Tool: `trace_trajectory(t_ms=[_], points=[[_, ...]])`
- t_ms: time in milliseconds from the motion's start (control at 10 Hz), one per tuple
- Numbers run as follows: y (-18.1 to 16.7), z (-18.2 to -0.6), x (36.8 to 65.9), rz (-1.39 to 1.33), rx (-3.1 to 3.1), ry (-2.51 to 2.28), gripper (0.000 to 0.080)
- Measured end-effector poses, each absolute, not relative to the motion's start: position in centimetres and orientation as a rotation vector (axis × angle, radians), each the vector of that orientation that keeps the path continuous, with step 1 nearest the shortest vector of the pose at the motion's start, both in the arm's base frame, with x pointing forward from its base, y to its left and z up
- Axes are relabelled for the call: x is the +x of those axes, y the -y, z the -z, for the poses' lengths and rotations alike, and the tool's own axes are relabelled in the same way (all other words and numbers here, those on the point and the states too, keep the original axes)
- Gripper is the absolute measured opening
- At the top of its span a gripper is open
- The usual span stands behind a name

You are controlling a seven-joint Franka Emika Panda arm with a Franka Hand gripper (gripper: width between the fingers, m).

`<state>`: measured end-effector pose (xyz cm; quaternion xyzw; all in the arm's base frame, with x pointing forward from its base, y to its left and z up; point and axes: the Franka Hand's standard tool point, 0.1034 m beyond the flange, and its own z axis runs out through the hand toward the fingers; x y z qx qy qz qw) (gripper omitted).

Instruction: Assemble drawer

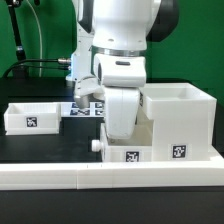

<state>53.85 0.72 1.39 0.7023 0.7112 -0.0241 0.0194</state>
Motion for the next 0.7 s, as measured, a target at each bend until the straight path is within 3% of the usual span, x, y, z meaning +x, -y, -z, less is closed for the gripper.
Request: trace_trajectory(t_ms=[500,600,700], points=[[-1.20,-1.42,54.10,0.087,2.153,-2.234,0.0042],[-1.13,-1.42,54.10,0.087,2.155,-2.233,0.0144],[-1.19,-1.51,54.15,0.085,2.168,-2.218,0.0144]])
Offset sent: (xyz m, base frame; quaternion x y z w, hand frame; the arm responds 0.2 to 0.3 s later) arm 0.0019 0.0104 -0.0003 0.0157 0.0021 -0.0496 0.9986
